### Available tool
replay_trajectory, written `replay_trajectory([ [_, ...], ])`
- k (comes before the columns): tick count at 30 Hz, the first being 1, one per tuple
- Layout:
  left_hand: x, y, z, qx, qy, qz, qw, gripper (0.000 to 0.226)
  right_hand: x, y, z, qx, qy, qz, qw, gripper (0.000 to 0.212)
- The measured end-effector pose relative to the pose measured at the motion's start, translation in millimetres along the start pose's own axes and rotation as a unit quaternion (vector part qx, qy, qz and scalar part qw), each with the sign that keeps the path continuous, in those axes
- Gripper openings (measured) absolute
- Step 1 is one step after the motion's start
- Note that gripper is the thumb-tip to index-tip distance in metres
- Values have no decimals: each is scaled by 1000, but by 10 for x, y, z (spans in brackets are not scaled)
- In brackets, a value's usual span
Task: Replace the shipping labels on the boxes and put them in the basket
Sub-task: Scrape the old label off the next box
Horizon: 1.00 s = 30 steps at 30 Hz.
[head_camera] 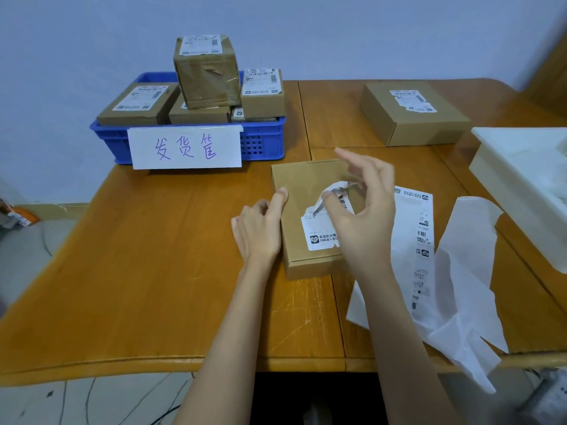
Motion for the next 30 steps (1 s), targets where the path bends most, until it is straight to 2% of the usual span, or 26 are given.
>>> replay_trajectory([
  [2,-4,26,20,1,2,-3,1000,85,12,-47,60,-15,-18,9,1000,27],
  [5,-27,56,37,3,6,-6,1000,85,114,-38,184,-15,-110,17,994,8],
  [9,-20,52,23,-2,-3,-6,1000,72,221,-5,261,-10,-203,98,974,12],
  [15,14,39,11,4,-16,-3,1000,72,256,54,252,15,-267,72,961,16],
  [21,43,-17,-17,0,-24,-6,1000,80,260,113,225,41,-289,43,955,18],
  [30,56,-33,-19,1,-27,-7,1000,83,168,131,128,32,-259,29,965,14],
])
Point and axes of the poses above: each hand's wrist, its own z-axis away from the middle knuckle, its own x-axis out of the palm, y = z × x, the point moved 9 cm from there along -z, towards the middle knuckle, and after that the axes turned 1 degree about -y, right-handed, at the moved point
